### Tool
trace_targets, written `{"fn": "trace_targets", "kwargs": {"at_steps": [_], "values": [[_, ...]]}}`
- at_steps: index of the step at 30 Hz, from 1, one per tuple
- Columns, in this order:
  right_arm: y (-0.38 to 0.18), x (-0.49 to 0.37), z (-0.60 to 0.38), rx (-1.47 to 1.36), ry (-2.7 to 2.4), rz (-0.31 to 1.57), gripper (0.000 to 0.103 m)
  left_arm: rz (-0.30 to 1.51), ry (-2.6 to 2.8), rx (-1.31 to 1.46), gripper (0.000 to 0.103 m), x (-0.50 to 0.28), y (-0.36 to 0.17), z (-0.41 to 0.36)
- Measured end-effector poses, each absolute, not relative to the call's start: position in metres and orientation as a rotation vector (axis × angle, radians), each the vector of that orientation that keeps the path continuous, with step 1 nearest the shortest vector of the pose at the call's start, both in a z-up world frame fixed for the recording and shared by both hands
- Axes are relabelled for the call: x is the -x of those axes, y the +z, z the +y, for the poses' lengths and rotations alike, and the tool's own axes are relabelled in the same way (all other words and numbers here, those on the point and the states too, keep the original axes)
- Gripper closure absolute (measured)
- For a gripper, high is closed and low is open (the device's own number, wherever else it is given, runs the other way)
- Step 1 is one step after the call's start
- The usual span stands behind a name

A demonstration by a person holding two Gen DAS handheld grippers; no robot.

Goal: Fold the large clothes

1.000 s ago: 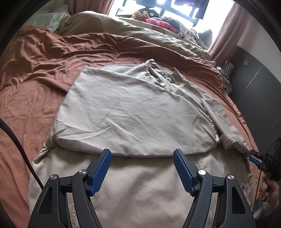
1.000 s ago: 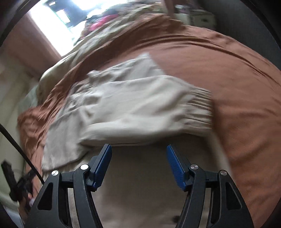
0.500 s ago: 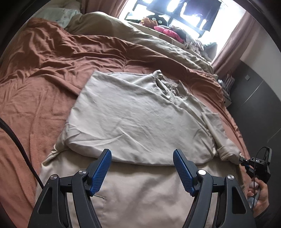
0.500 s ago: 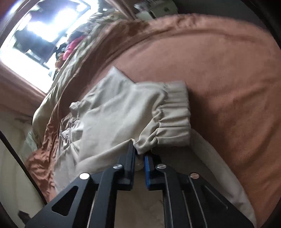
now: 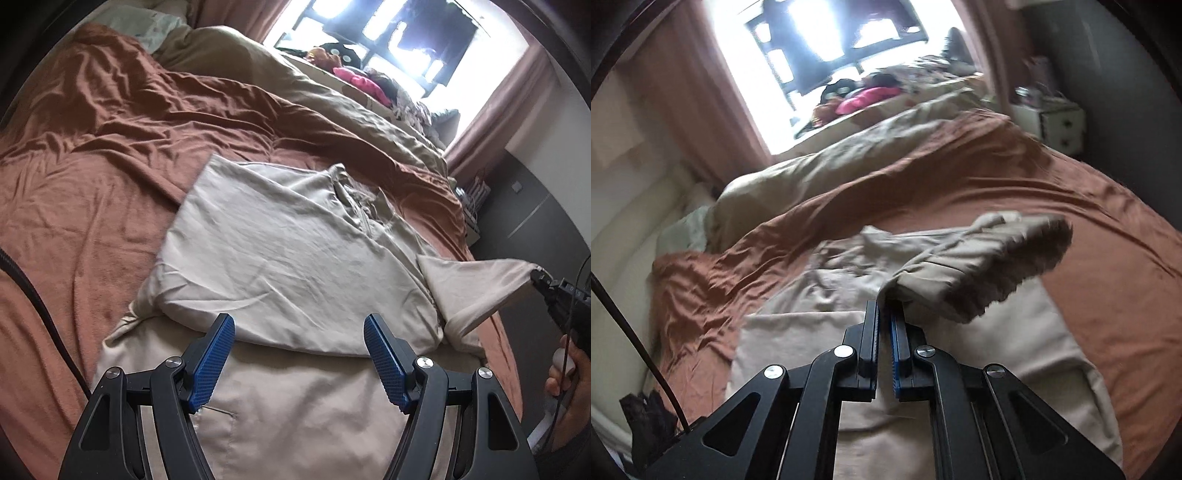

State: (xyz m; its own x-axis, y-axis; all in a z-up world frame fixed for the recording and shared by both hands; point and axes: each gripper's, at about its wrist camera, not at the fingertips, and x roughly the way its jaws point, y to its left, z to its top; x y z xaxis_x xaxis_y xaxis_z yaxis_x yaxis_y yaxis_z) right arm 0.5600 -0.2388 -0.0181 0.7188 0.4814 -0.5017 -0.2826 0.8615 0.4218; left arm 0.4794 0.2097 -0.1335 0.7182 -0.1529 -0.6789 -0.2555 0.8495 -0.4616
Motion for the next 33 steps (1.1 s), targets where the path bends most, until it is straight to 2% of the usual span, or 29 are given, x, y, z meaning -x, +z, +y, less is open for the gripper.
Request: {"fn": "trace_targets", "kwargs": {"at_steps": [4,9,19,22,33], "values": [[-0.024,-0.555,-0.195,-0.262,0.498,0.639,0.101,0.764,0.081,0.615,0.029,-0.473,-0.134,0.225],[-0.057,-0.555,-0.148,-0.211,0.588,0.706,0.101,0.755,0.108,0.648,0.029,-0.467,-0.136,0.239],[-0.148,-0.582,-0.088,-0.196,0.710,1.013,0.099,0.704,0.168,0.693,0.029,-0.458,-0.132,0.257],[-0.153,-0.588,-0.090,-0.174,0.711,1.025,0.094,0.713,0.174,0.698,0.029,-0.461,-0.135,0.258],[-0.132,-0.569,-0.213,-0.184,0.522,0.927,0.094,0.798,0.084,0.575,0.029,-0.512,-0.140,0.203]]}}
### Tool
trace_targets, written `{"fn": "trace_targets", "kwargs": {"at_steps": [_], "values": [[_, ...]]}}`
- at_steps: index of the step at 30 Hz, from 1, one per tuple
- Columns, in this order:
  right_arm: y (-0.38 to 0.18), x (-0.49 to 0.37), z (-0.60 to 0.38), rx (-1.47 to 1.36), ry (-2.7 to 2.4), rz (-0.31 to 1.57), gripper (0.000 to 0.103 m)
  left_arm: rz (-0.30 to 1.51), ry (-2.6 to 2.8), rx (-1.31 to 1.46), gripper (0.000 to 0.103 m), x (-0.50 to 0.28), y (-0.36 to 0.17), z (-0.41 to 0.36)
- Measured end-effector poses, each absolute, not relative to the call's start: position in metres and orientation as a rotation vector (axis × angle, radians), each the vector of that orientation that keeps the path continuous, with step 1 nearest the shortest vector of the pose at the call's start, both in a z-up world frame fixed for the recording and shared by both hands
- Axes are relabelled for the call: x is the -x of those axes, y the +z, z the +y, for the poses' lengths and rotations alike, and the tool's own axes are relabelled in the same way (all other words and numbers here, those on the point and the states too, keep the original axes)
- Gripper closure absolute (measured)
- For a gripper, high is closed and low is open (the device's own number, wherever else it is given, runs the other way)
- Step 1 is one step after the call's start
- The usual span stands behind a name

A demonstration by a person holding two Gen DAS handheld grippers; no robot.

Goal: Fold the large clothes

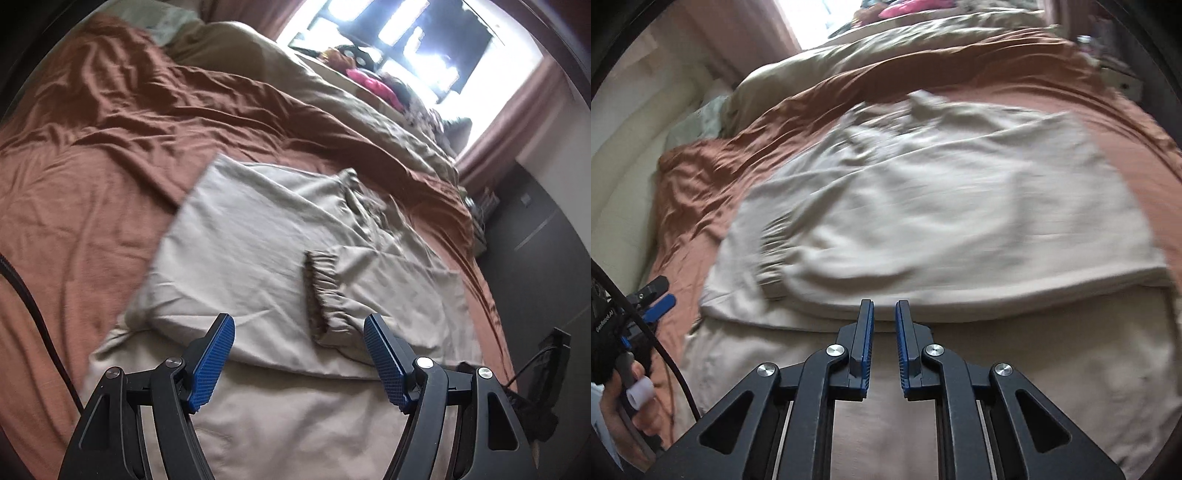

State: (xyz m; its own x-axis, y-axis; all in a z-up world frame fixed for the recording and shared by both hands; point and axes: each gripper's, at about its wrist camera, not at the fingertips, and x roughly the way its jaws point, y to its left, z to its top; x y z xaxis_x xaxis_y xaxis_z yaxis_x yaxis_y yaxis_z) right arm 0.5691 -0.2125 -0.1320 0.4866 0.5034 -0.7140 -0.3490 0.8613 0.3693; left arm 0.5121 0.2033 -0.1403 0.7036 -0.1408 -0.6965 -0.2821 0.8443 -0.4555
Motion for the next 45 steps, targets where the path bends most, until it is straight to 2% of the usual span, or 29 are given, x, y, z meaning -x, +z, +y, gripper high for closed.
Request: {"fn": "trace_targets", "kwargs": {"at_steps": [7,18,19,20,21,24,28,35,41,42,44,45], "values": [[-0.138,-0.571,-0.304,-0.253,0.368,0.919,0.094,0.864,0.045,0.447,0.029,-0.550,-0.147,0.163],[-0.175,-0.591,-0.360,-0.375,0.232,0.996,0.094,1.008,0.073,0.261,0.029,-0.596,-0.197,0.126],[-0.180,-0.596,-0.359,-0.379,0.211,0.999,0.094,1.018,0.080,0.262,0.034,-0.597,-0.201,0.127],[-0.181,-0.600,-0.362,-0.375,0.186,1.000,0.094,1.035,0.097,0.272,0.044,-0.597,-0.208,0.130],[-0.184,-0.603,-0.363,-0.371,0.160,0.998,0.094,1.050,0.121,0.280,0.048,-0.597,-0.213,0.135],[-0.187,-0.609,-0.366,-0.396,0.135,0.982,0.094,1.050,0.126,0.307,0.049,-0.593,-0.219,0.143],[-0.184,-0.605,-0.364,-0.401,0.126,0.991,0.094,1.020,0.135,0.272,0.063,-0.583,-0.206,0.141],[-0.168,-0.581,-0.385,-0.436,0.199,1.028,0.094,0.880,0.067,0.289,0.063,-0.518,-0.147,0.124],[-0.144,-0.539,-0.389,-0.362,0.243,1.022,0.094,0.848,0.068,0.286,0.063,-0.462,-0.124,0.113],[-0.140,-0.533,-0.388,-0.339,0.249,1.017,0.091,0.849,0.080,0.292,0.063,-0.454,-0.122,0.114],[-0.131,-0.519,-0.386,-0.304,0.265,0.999,0.058,0.855,0.091,0.311,0.063,-0.433,-0.117,0.117],[-0.127,-0.512,-0.386,-0.296,0.278,0.987,0.024,0.855,0.091,0.323,0.063,-0.423,-0.115,0.119]]}}
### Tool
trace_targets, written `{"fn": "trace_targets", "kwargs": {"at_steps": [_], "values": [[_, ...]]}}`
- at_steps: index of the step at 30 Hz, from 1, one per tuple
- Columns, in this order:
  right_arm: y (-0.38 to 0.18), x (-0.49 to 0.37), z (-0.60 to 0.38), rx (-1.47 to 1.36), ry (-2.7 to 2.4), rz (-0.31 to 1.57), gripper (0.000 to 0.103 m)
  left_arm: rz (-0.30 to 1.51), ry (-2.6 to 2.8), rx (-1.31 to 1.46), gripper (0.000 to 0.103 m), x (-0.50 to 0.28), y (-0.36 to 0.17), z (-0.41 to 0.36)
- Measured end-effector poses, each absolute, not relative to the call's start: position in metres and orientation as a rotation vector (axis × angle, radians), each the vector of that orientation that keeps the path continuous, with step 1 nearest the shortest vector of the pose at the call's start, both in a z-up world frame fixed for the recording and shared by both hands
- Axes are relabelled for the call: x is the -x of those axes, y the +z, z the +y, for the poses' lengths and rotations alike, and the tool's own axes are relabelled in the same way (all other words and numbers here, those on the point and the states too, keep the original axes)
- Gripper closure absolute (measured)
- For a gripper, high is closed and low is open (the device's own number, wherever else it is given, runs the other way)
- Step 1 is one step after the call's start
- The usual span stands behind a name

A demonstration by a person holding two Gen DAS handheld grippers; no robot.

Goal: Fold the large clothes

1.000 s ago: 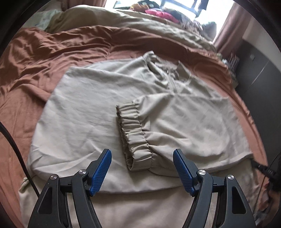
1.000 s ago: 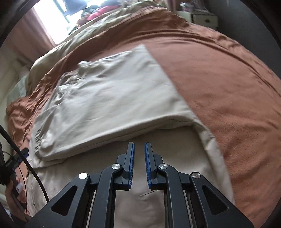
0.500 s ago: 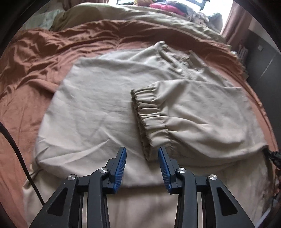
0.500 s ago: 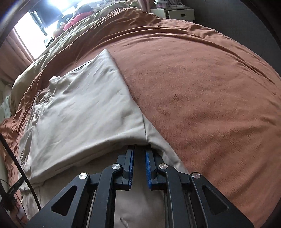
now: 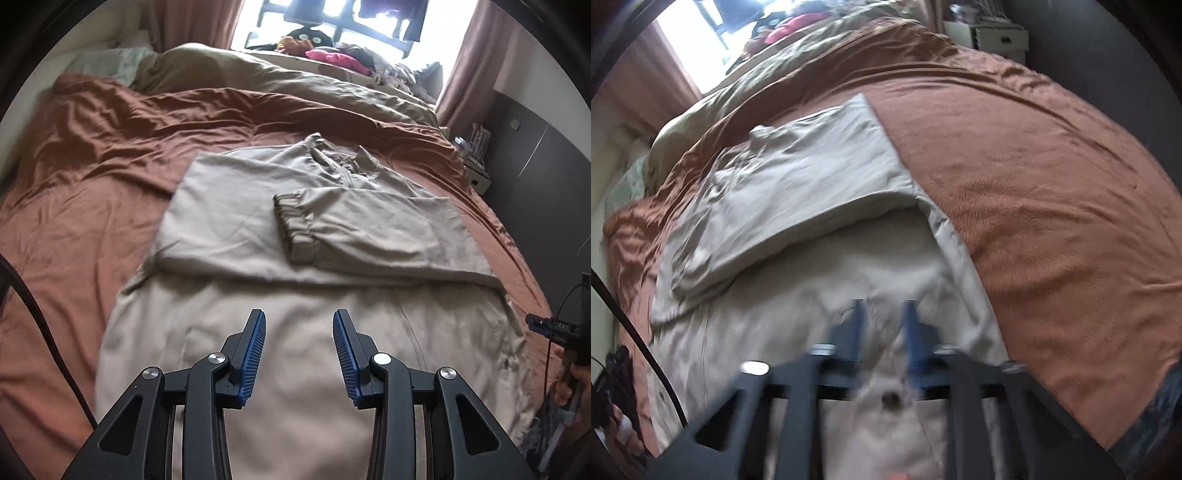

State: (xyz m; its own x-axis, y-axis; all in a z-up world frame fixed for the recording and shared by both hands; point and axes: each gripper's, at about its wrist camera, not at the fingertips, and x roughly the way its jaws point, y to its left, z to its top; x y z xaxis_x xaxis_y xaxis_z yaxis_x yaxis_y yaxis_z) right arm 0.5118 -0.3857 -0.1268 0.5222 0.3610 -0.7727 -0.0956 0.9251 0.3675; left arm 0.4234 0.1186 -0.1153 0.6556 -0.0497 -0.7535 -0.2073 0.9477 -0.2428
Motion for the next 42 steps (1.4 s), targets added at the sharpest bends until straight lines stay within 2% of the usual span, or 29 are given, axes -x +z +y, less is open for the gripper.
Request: {"fn": "trace_targets", "kwargs": {"at_steps": [1,3,8,11,16,26,42], "values": [[-0.122,-0.503,-0.386,-0.289,0.290,0.969,0.014,0.854,0.090,0.334,0.062,-0.414,-0.112,0.120],[-0.114,-0.485,-0.386,-0.269,0.304,0.947,0.015,0.844,0.091,0.344,0.056,-0.393,-0.104,0.121],[-0.103,-0.439,-0.392,-0.257,0.339,0.869,0.014,0.762,0.126,0.335,0.021,-0.332,-0.076,0.120],[-0.103,-0.411,-0.397,-0.267,0.369,0.849,0.000,0.728,0.127,0.344,0.012,-0.300,-0.061,0.118],[-0.100,-0.360,-0.406,-0.260,0.425,0.801,0.000,0.626,0.130,0.348,0.000,-0.243,-0.034,0.110],[-0.105,-0.265,-0.427,-0.211,0.441,0.723,0.000,0.510,0.174,0.389,0.000,-0.143,-0.017,0.110],[-0.130,-0.181,-0.474,-0.262,0.401,0.699,0.000,0.576,0.192,0.401,0.000,-0.058,-0.031,0.105]]}}
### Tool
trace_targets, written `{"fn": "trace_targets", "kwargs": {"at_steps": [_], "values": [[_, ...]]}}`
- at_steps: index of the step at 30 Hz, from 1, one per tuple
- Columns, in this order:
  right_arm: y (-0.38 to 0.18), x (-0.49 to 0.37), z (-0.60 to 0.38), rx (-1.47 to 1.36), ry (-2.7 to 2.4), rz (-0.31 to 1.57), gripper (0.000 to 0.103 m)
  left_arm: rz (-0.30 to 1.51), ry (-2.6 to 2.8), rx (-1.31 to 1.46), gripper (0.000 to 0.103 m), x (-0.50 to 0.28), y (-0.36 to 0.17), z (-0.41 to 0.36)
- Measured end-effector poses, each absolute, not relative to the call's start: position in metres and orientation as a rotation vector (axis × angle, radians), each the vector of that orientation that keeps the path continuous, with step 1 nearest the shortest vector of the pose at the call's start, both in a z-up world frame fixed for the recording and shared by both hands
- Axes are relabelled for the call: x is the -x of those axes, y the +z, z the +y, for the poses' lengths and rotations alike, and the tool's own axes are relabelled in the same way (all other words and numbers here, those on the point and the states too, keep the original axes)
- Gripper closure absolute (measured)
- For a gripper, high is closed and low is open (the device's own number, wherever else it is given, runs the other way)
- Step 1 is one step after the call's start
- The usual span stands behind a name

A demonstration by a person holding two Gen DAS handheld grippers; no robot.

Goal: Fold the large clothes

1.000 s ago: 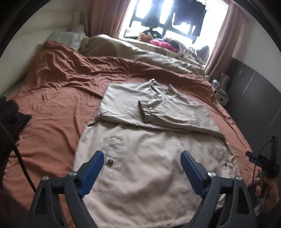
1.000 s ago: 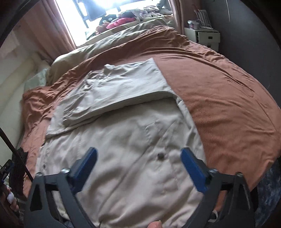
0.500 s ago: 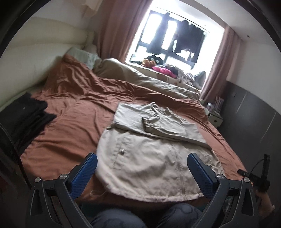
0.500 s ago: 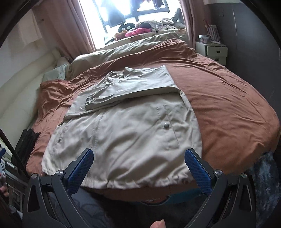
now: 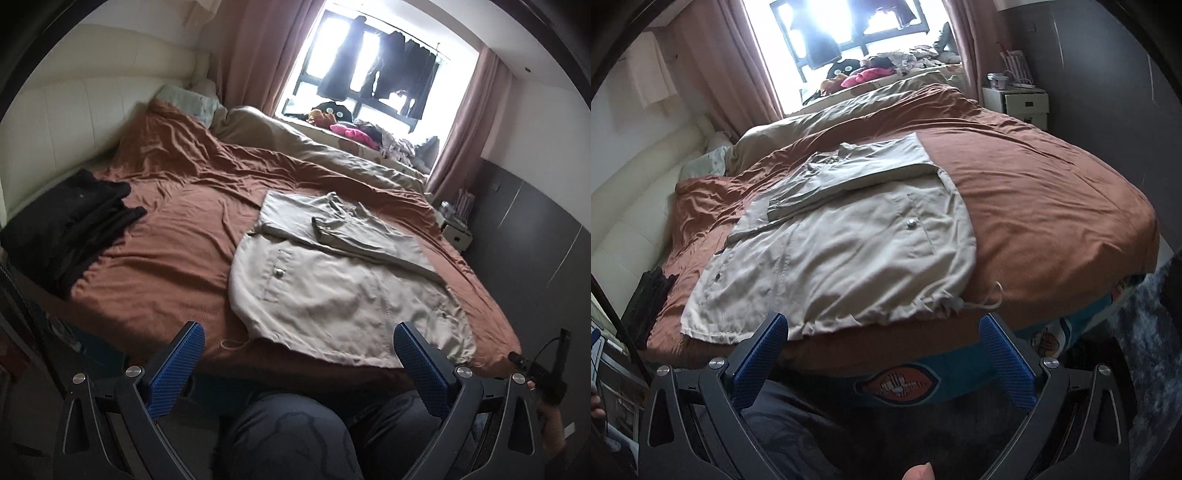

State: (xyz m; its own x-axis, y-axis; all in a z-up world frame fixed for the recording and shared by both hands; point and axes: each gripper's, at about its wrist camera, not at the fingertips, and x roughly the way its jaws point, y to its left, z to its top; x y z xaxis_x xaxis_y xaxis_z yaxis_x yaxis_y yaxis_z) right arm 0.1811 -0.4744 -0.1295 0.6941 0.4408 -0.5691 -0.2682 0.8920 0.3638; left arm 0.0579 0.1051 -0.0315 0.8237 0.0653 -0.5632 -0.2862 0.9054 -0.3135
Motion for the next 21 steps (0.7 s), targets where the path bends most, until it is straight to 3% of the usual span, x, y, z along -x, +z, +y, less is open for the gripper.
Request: {"fn": "trace_targets", "kwargs": {"at_steps": [21], "values": [[-0.161,-0.189,-0.503,-0.256,0.386,0.695,0.000,0.576,0.246,0.336,0.000,-0.038,-0.046,0.118]]}}
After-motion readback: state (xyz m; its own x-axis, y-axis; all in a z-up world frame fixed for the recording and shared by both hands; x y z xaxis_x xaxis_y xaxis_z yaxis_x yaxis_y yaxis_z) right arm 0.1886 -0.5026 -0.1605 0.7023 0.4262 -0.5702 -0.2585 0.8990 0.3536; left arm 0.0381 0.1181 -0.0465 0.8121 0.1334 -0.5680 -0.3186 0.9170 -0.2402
